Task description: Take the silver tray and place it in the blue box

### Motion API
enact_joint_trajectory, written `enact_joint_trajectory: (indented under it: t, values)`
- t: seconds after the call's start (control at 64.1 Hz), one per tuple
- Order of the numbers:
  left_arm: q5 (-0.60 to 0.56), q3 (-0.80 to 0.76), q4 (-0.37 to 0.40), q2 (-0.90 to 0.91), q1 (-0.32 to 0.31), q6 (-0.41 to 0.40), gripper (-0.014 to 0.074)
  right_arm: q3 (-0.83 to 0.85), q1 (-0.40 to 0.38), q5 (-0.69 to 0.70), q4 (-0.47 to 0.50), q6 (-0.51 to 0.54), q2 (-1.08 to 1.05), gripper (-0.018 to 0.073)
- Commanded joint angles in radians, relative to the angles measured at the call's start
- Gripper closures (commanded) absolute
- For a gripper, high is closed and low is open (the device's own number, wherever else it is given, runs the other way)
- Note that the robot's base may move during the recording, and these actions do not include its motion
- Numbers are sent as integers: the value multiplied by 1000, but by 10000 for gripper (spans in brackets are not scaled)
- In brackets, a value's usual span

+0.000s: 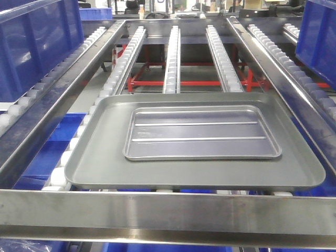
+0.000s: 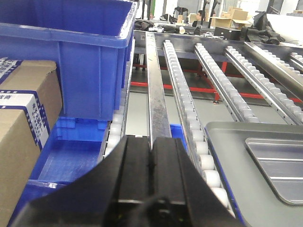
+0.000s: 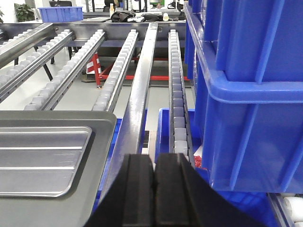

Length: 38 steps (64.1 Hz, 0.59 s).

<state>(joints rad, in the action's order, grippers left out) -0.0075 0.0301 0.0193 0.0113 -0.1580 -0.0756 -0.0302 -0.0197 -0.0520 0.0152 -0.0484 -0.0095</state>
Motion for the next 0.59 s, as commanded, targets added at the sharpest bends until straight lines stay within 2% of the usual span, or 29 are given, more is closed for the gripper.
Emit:
enact_joint_trajectory:
  t: [0.0,0.577]
  values:
    - [-83,-2,6,17,-4,0,701,-3,2,90,3,5,-21,510]
    - [-83,-4,4,17,-4,0,701,-3,2,104,3,5,-21,510]
